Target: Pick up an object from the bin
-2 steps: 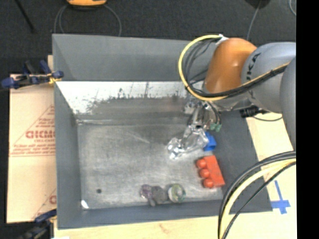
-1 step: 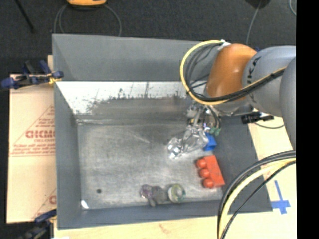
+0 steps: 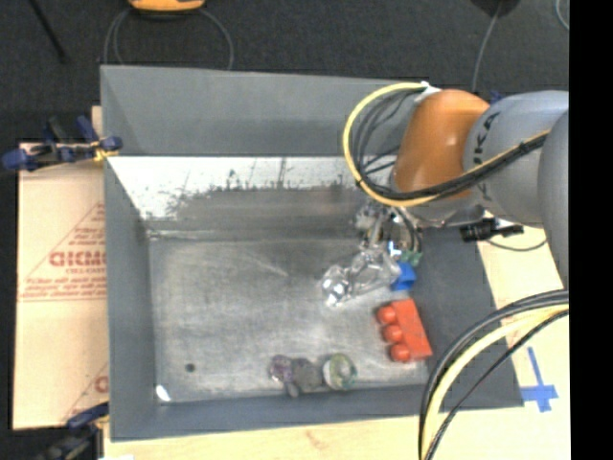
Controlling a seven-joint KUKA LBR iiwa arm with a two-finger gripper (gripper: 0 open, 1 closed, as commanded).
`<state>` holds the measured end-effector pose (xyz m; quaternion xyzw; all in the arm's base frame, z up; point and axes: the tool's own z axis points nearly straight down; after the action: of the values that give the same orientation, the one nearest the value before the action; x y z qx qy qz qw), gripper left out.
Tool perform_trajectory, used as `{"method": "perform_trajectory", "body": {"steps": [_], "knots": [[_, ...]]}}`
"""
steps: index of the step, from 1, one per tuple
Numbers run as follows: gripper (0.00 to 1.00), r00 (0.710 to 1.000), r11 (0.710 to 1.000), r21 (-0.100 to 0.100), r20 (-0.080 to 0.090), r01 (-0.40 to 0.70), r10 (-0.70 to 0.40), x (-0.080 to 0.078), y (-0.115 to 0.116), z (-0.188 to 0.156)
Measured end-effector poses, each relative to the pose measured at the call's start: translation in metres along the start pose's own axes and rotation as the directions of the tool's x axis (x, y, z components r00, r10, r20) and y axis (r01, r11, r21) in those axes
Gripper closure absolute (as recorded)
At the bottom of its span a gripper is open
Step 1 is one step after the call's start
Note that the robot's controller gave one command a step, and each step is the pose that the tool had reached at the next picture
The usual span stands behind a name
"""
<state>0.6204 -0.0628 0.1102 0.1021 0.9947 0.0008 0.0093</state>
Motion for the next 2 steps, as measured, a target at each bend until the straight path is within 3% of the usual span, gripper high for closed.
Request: {"method": "perform_trajectory", "body": {"steps": [1,2], "knots": [[0.0,1.0,1.0,0.001,-0.007,0.009,-0.009,-0.009,0.041,-0.006],[0.0,1.0,1.0,0.007,-0.018,-0.016,0.016,0.035,-0.014,-0.003]]}}
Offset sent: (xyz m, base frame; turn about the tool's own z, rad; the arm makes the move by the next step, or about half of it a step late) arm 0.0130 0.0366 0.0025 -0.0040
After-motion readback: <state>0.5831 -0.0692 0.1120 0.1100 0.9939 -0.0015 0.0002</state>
